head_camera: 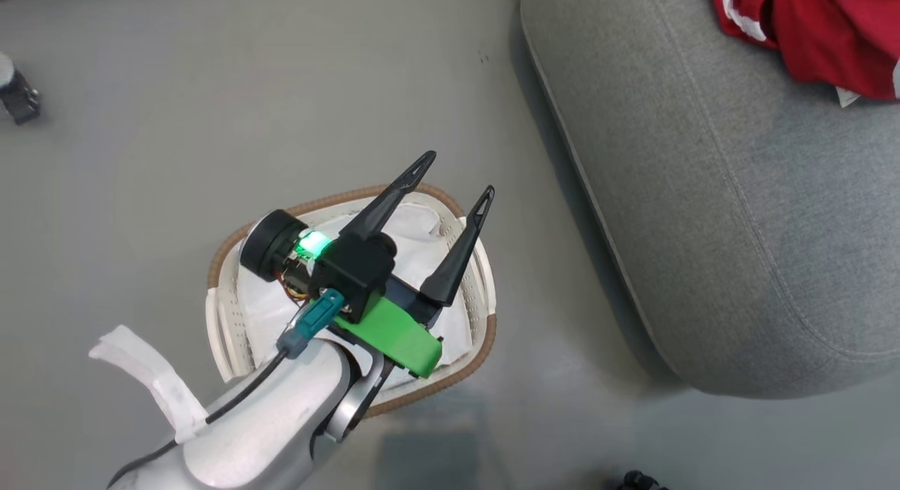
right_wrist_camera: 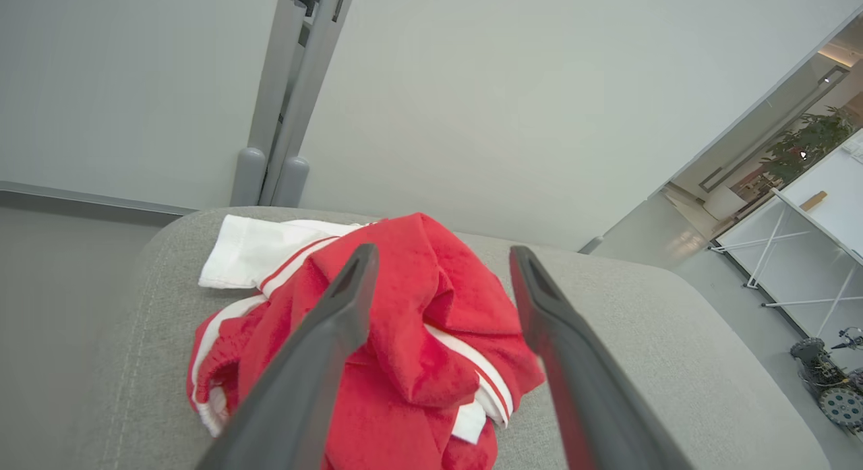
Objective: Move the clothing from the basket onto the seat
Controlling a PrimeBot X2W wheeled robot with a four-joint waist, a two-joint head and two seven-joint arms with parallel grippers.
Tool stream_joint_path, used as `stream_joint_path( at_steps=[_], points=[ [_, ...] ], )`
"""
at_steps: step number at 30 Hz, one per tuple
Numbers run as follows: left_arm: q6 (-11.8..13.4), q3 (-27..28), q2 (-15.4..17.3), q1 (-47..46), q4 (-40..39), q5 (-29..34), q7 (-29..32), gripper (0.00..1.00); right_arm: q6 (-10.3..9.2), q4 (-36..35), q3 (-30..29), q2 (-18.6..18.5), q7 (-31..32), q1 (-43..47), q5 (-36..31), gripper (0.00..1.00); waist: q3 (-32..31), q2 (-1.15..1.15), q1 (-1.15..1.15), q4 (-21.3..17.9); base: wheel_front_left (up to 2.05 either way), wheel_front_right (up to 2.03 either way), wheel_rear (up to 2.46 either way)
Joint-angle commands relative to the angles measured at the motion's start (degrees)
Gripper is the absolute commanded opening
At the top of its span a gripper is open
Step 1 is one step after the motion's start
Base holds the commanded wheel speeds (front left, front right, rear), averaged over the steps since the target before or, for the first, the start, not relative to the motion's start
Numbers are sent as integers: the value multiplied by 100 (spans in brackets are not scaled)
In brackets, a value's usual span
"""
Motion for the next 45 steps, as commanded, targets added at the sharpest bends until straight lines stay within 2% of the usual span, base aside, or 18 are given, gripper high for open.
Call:
stream_joint_path(
  at_steps=[1, 8, 13, 18, 21, 28, 32, 38, 45],
  points=[
    [25, 63, -30, 152, 93, -86, -84, 100, -8, -22, 56, 32, 18, 85, 75, 100, -622, 0, 0, 231, 0, 0, 0],
    [115, 695, -106, 847, 656, -458, -374, 100, -8, -297, 565, 533, -4, 634, 544, 100, -1471, 0, 0, 754, 0, 0, 0],
    [78, 1241, -183, 1399, 745, -351, -379, 100, -8, -629, 549, 816, -50, 1361, 791, 100, -1872, 0, 0, 1092, 0, 0, 0],
    [7, 1874, -222, 2034, 794, -140, -382, 100, -8, -1188, 289, 1177, -63, 2224, 798, 100, -2160, 0, 0, 1322, 0, 0, 0],
    [49, 2229, -269, 2357, 829, 29, -383, 100, -8, -1675, 35, 1454, -65, 2807, 732, 100, -2271, 0, 0, 1435, 0, 0, 0],
    [-113, 3018, -587, 3131, 853, 292, -377, 100, -8, -2800, -440, 2002, -68, 4204, 380, 100, -2484, 0, 0, 1589, 0, 0, 0],
    [-211, 3425, -723, 3503, 856, 434, -378, 100, -8, -3196, -577, 2135, -68, 4837, 404, 100, -2548, 0, 0, 1600, 0, 0, 0],
    [-375, 3983, -931, 3976, 792, 650, -378, 100, -8, -3488, -178, 2142, -68, 5484, 802, 100, -2553, 0, 0, 1561, 0, 0, 0],
    [-614, 4358, -1197, 4262, 819, 873, -378, 100, -8, -3563, 51, 2143, -69, 5794, 904, 100, -2560, 0, 0, 1576, 0, 0, 0]
  ],
)
